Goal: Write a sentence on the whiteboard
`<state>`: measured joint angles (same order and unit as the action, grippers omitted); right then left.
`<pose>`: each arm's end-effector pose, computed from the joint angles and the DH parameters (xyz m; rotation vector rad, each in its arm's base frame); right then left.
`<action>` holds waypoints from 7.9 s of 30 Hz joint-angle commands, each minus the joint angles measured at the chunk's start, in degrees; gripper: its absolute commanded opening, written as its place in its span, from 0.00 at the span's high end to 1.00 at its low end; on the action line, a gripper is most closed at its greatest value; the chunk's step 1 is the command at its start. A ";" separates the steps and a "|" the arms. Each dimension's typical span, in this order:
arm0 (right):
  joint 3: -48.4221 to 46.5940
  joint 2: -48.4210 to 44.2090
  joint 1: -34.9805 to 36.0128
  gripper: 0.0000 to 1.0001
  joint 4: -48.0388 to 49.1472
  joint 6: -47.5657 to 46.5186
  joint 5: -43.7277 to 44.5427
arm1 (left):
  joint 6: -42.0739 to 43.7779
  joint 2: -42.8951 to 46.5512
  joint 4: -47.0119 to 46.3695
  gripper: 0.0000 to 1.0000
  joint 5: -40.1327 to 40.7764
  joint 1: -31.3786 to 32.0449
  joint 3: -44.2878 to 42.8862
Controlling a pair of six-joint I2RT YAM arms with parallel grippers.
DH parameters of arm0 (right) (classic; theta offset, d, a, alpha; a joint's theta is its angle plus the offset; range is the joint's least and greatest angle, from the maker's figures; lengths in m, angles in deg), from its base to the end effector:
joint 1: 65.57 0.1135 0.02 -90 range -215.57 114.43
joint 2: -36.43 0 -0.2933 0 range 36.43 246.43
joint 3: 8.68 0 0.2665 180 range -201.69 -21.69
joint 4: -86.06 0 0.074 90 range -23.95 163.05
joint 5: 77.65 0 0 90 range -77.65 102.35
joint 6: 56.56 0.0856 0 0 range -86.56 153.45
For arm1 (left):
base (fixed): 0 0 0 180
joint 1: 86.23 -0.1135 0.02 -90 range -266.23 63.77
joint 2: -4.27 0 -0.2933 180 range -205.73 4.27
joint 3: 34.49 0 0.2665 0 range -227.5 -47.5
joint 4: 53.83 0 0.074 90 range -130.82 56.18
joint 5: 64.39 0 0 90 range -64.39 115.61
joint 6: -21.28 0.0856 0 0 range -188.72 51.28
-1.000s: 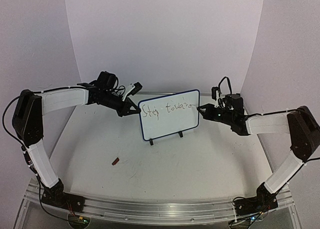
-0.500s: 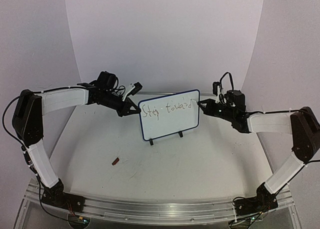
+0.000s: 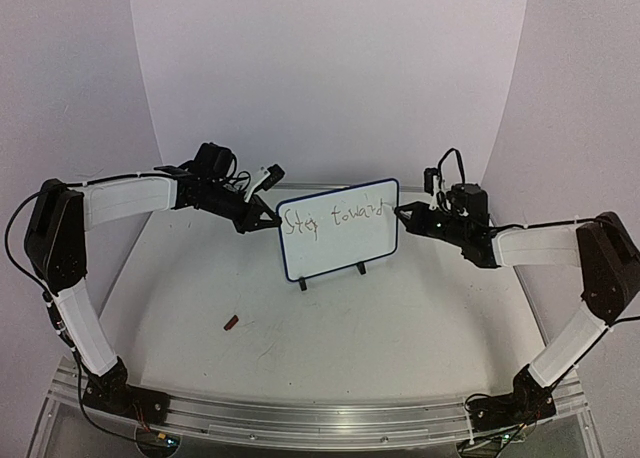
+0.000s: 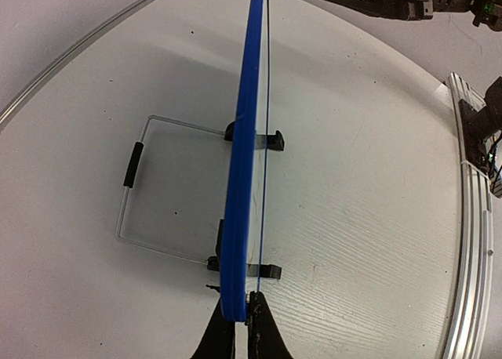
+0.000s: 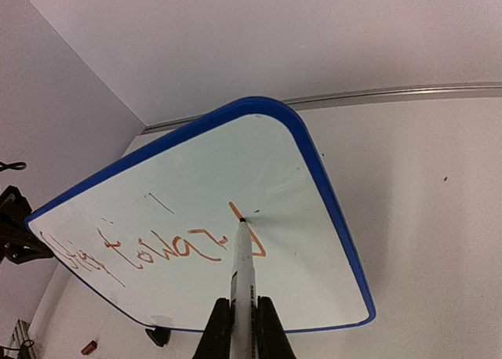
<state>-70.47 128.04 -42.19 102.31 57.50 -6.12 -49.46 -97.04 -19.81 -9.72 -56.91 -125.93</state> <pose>0.3659 0.1877 0.2377 -0.2281 1.8701 0.8701 0.3627 -0.2605 0.2557 1.2164 1.9459 -0.8063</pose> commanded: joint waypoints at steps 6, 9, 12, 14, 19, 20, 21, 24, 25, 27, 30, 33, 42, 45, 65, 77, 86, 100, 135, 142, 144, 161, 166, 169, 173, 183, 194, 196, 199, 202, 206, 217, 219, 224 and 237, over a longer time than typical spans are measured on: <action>1.12 1.61 -0.33 1.00 1.41 0.06 2.41 | 2.71 -2.57 6.01 1.00 4.48 0.57 0.21; 1.48 1.58 -0.31 1.00 1.43 0.22 2.95 | 2.71 -2.54 5.99 1.00 4.55 0.57 0.22; 1.68 1.40 -0.34 1.00 1.41 0.29 3.55 | 2.71 -2.57 5.99 1.00 4.56 0.56 0.21; 1.76 1.26 -0.27 1.00 1.41 0.36 3.90 | 2.74 -2.57 5.97 1.00 4.57 0.56 0.25; 1.68 1.14 -0.32 1.00 1.46 0.42 4.38 | 2.71 -2.57 6.10 1.00 4.57 0.62 0.21; 1.61 1.07 -0.31 1.00 1.42 0.38 4.44 | 2.72 -2.52 6.12 1.00 4.55 0.62 0.21; 1.59 1.01 -0.33 1.00 1.43 0.43 4.51 | 2.72 -2.49 6.13 1.00 4.54 0.60 0.21; 1.62 0.74 -0.29 1.00 1.41 0.39 4.96 | 2.72 -2.48 6.06 1.00 4.54 0.61 0.21; 1.67 0.64 -0.31 1.00 1.40 0.37 5.04 | 2.71 -2.48 6.07 1.00 4.57 0.62 0.21; 1.68 0.52 -0.33 1.00 1.33 0.37 5.15 | 2.71 -2.48 6.08 1.00 4.57 0.62 0.21; 1.68 0.60 -0.30 1.00 1.36 0.42 5.10 | 2.75 -2.48 6.02 1.00 4.57 0.59 0.21; 1.73 0.62 -0.29 1.00 1.34 0.47 4.89 | 2.71 -2.47 6.06 1.00 4.56 0.64 0.21; 2.32 -1.41 -0.28 1.00 0.44 0.37 3.19 | 1.81 -2.57 5.86 1.00 5.80 0.65 -0.09; 3.28 -3.57 -0.31 1.00 -0.58 0.88 1.87 | 1.58 -2.58 5.83 1.00 6.38 0.64 -0.16; 3.86 -18.98 0.81 1.00 -17.65 -4.45 -3.04 | 1.47 -2.63 6.30 1.00 5.64 0.63 -0.51; -0.87 -13.73 15.21 1.00 -16.78 -5.76 4.71 | 1.58 -2.75 6.35 1.00 5.06 0.62 -0.58; -1.30 -5.38 21.95 1.00 -7.12 -3.09 3.93 | 1.40 -2.83 6.20 1.00 4.95 0.61 -0.58; -6.20 10.25 23.69 1.00 3.35 -1.06 -0.20 | 1.59 -2.56 6.32 1.00 5.36 0.65 -0.58; -11.46 19.98 23.60 1.00 6.48 0.08 4.49 | 1.63 -2.46 6.41 1.00 5.16 0.65 -0.66; -9.56 19.67 23.58 1.00 6.33 0.50 6.79 | 1.60 -2.47 6.44 1.00 5.05 0.60 -0.67; -9.08 19.10 23.57 1.00 6.33 0.44 7.74 | 1.57 -2.48 6.40 1.00 5.09 0.60 -0.71; -8.64 14.20 23.60 1.00 5.64 -1.05 9.78 | 1.59 -2.39 6.42 1.00 4.92 0.63 -0.76; -9.44 14.49 23.57 1.00 4.75 -1.46 9.27 | 1.50 -2.39 6.42 1.00 4.81 0.60 -0.76; -9.57 15.38 23.60 1.00 4.43 -1.35 9.04 | 1.51 -2.35 6.40 1.00 4.83 0.61 -0.78; -9.57 16.59 23.60 1.00 4.09 -1.04 8.74 | 1.53 -2.29 6.41 1.00 4.83 0.65 -0.76; -8.35 19.17 23.59 1.00 3.86 -0.01 8.58 | 1.53 -2.30 6.41 1.00 4.82 0.65 -0.76; -8.63 22.55 23.56 1.00 3.87 0.69 8.11 | 1.51 -2.31 6.44 1.00 4.82 0.63 -0.85; -9.23 23.13 23.57 1.00 4.04 0.83 7.24 | 1.55 -2.31 6.42 1.00 4.82 0.62 -0.84; -9.98 23.43 23.58 1.00 4.89 1.07 5.94 | 1.48 -2.30 6.40 1.00 4.76 0.62 -0.84; -10.52 23.10 23.62 1.00 5.61 1.33 4.85 | 1.49 -2.28 6.40 1.00 4.74 0.67 -0.84; -9.38 20.91 23.62 1.00 8.23 2.23 2.22 | 1.53 -2.27 6.39 1.00 4.76 0.61 -0.84; -1.80 9.89 23.59 1.00 12.59 2.62 -0.43 | 1.45 -2.39 6.41 1.00 4.62 0.66 -0.84; -1.63 9.56 23.61 1.00 9.91 1.01 2.76 | 1.45 -2.39 6.42 1.00 4.56 0.66 -0.84; -2.39 10.31 23.61 1.00 5.42 -1.63 7.88 | 1.35 -2.39 6.40 1.00 4.53 0.67 -0.84; -6.83 13.79 23.59 1.00 4.75 -2.21 7.57 | 1.38 -2.48 6.33 1.00 4.46 0.68 -0.84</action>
<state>-74.45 140.47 -18.41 106.49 56.19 1.21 -49.88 -97.15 -19.17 -8.78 -56.39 -126.61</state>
